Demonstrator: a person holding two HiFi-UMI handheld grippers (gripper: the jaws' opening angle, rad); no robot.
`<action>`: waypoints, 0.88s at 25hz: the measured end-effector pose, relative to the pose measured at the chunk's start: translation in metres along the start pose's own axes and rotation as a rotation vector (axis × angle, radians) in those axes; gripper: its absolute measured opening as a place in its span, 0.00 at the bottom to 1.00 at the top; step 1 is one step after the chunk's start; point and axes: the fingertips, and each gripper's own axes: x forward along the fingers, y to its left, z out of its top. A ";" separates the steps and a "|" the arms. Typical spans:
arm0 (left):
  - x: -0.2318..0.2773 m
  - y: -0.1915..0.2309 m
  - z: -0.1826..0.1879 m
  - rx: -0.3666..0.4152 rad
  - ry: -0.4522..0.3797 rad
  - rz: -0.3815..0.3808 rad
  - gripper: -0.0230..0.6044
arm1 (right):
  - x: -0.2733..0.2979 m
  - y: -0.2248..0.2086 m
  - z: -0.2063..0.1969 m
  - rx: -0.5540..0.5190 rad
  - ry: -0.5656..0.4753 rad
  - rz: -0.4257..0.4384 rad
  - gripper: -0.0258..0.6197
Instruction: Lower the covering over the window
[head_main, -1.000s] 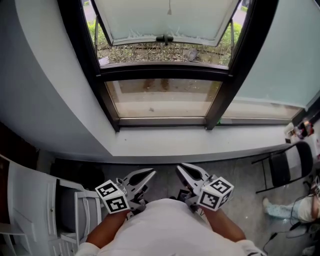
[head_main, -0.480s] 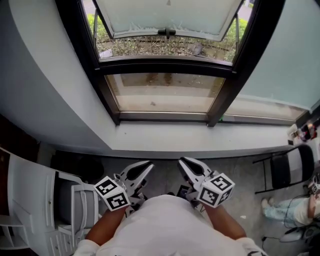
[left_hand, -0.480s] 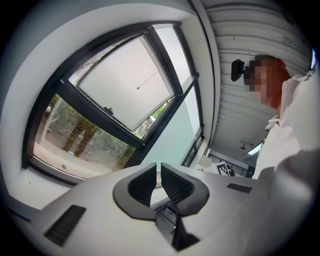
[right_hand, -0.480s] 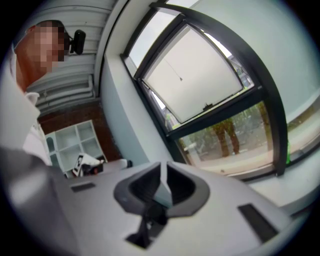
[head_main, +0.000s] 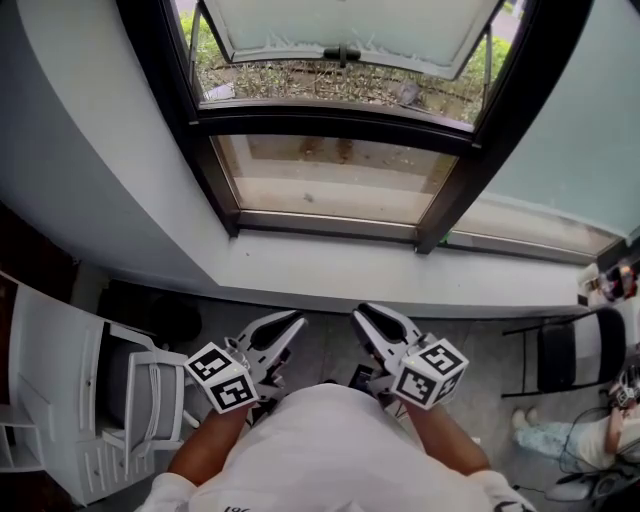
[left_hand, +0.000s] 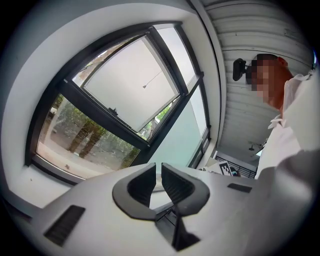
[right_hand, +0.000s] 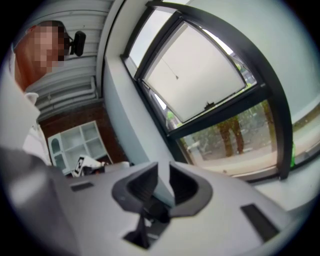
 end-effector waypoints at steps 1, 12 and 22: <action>0.002 -0.001 -0.001 0.000 -0.001 0.004 0.09 | 0.000 -0.002 0.000 -0.004 0.005 0.007 0.14; 0.013 0.032 0.006 0.008 0.024 0.035 0.09 | 0.036 -0.020 0.010 -0.012 0.030 0.031 0.14; 0.043 0.108 0.056 0.011 0.101 -0.058 0.09 | 0.116 -0.051 0.043 -0.004 -0.024 -0.056 0.14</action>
